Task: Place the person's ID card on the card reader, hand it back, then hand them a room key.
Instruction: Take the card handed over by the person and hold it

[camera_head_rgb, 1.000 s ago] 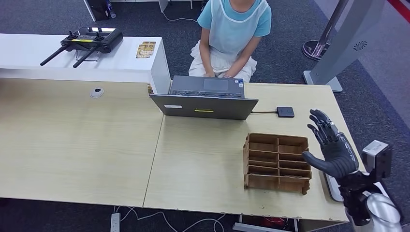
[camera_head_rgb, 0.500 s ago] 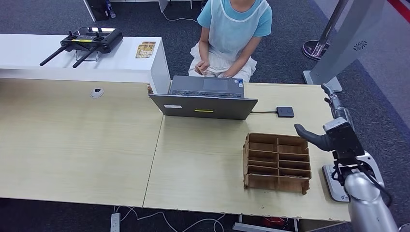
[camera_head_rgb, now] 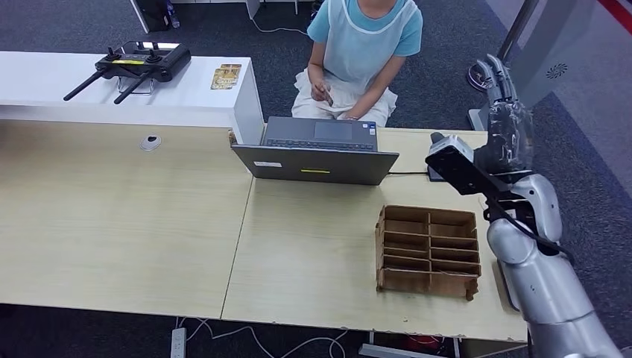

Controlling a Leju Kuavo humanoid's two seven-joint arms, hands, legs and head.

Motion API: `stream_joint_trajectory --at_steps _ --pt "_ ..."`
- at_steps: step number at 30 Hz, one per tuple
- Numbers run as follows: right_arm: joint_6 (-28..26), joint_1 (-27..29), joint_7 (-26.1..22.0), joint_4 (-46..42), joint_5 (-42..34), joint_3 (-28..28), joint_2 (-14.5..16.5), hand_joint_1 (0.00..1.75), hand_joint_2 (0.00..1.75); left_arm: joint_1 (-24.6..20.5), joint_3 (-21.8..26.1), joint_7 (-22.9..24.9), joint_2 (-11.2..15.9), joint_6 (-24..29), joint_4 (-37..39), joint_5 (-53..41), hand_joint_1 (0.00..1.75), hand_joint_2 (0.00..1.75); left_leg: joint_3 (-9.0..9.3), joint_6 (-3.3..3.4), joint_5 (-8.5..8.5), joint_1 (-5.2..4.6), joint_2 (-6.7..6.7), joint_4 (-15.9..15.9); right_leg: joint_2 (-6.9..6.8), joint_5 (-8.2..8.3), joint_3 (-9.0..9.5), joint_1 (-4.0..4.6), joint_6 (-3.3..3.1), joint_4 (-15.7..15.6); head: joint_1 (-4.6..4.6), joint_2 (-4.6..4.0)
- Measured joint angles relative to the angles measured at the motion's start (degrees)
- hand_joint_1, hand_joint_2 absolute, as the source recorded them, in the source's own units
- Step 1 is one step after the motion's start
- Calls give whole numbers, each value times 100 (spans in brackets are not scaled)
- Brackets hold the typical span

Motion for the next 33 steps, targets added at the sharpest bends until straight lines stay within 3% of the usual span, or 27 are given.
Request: stream_joint_trajectory --at_steps 7,13,23,33 --pt "-142 -444 206 197 445 386 38 0 175 -15 -72 -54 -11 -42 0 -20 0 0 -8 0 2 -1 -3 0 -2 3 -4 -1 1 1 1 -1" --pt "-65 -1332 727 934 1380 924 185 0 175 -63 -211 -643 -11 -190 0 -168 0 0 -12 -8 13 1 2 0 4 16 -13 1 -4 4 1 0" --pt "180 -2885 1103 3423 1866 1552 912 0 175 -195 -523 -151 -4 -162 0 -386 0 0 -15 -10 30 3 -1 0 4 27 -18 2 -3 7 2 -1" --pt "323 -3611 1195 4905 2083 1818 1286 0 175 -213 -677 -20 4 -176 0 -385 0 0 -15 -10 30 2 -3 1 2 28 -19 1 -3 5 1 -1"
